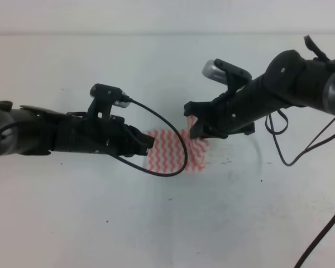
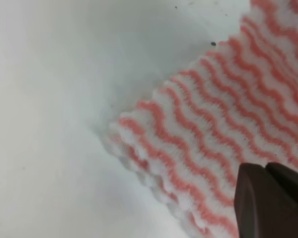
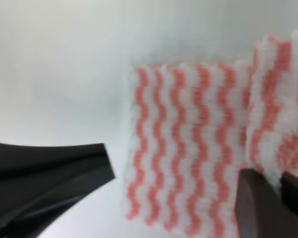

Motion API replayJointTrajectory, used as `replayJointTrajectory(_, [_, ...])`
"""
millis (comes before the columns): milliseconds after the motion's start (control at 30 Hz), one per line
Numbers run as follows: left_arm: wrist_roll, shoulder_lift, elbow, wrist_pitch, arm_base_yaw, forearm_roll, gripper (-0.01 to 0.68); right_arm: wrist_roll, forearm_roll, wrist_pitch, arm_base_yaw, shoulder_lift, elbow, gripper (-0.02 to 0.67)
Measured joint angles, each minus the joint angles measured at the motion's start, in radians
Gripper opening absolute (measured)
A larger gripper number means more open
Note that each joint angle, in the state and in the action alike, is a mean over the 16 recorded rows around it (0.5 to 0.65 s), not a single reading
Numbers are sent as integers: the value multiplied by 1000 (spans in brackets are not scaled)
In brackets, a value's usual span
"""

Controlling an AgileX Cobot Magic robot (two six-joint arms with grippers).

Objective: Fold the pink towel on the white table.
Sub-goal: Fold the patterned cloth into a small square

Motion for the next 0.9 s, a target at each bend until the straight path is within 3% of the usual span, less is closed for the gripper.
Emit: replayJointTrajectory(900, [9, 55, 0, -7, 9, 28, -4, 0, 30, -36, 46, 40, -14, -16])
